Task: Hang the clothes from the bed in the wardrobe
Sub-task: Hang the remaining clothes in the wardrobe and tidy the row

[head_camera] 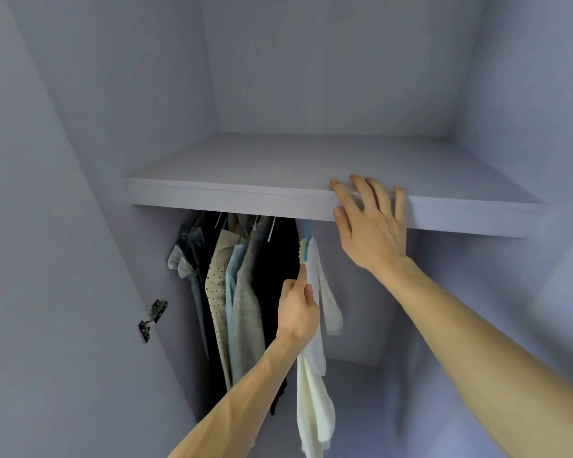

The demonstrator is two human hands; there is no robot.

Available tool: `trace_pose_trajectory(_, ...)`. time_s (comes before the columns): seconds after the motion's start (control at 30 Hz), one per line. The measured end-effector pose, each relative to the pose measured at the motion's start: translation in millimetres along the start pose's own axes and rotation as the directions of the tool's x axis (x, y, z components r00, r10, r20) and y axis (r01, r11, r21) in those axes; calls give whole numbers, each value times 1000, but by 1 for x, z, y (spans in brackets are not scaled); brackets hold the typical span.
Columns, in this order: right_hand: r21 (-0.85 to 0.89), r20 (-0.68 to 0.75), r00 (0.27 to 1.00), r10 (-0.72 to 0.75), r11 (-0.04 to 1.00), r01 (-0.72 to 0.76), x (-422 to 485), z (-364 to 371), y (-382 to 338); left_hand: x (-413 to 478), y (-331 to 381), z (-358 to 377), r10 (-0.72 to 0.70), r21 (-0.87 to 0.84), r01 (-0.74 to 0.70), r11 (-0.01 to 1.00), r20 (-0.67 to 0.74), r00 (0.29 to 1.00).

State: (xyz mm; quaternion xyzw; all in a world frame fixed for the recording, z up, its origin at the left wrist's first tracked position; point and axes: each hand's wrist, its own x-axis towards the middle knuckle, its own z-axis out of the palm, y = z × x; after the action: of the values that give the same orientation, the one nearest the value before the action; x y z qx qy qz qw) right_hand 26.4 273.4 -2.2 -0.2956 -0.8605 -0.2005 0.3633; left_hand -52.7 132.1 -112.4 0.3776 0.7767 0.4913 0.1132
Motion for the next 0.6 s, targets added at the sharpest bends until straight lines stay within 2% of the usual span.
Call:
trace_pose_trajectory(0.13,-41,-177,984,-23,999,16,4,23,3,39,-6,15,82,1,-82,997,-69,994)
trace_pose_trajectory(0.3,-104,-408,910,-73,994,33,9,49,6,87,-12,27,134,71,-128,989,-88,987)
trace_pose_trajectory(0.43,-135,-472,876,-97,990,36,12,58,8,120,-21,40,93,93,-82,992,-121,988)
trace_pose_trajectory(0.6,-170,-501,858,-108,985,24,14,64,9,133,-44,53,-28,109,36,993,-78,997)
